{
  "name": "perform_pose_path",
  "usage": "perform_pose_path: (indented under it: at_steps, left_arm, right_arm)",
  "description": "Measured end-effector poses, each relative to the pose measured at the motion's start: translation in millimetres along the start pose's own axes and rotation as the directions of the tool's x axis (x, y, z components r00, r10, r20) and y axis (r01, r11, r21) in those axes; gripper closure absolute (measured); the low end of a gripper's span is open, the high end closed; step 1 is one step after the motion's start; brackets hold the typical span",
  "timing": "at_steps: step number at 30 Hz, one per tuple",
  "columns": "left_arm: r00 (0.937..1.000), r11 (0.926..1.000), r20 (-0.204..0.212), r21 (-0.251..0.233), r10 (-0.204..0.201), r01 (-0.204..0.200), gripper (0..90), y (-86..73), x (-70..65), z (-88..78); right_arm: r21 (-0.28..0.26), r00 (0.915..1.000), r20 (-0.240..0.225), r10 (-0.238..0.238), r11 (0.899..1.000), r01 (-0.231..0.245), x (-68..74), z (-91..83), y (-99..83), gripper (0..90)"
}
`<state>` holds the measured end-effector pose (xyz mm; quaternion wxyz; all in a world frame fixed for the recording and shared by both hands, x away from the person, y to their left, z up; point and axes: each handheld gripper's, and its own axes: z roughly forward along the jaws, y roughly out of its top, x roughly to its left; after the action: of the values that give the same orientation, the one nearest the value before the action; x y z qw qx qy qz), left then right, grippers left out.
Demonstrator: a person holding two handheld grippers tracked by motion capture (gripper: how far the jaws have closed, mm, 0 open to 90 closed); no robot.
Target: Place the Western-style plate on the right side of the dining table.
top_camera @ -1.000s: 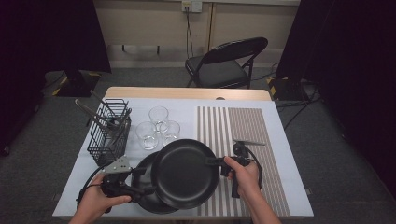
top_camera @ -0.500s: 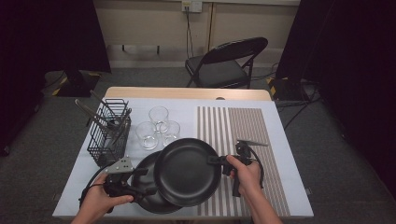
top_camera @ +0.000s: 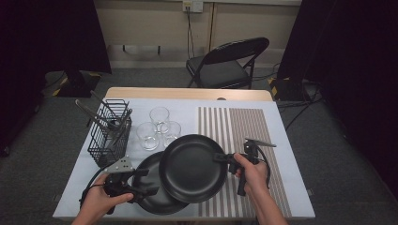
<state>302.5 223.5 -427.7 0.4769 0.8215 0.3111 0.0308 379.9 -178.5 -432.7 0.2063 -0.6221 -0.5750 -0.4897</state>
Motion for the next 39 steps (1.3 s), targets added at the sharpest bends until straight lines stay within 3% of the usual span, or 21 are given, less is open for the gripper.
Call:
perform_pose_path:
  at_steps: [9, 26, 39]
  left_arm:
    - [1.0, 1.0, 0.007, 0.008, 0.006, -0.006, 18.1, 2.1, -0.5, 3.5]
    - [0.9974, 0.9959, -0.02, 0.06, 0.069, -0.068, 16.0, 9.8, 0.3, 9.3]
    - [0.9963, 0.9942, -0.03, 0.073, 0.081, -0.079, 16.0, 9.7, 2.0, 10.2]
  right_arm:
    - [-0.03, 0.9996, 0.008, 0.028, 0.999, -0.027, -7.4, -10.3, 2.0, 78.8]
    - [-0.076, 0.9974, 0.032, 0.064, 0.995, -0.062, -22.7, -30.3, 1.4, 78.6]
    - [-0.116, 0.9955, 0.037, 0.087, 0.99, -0.082, -28.5, -42.3, 3.8, 78.3]
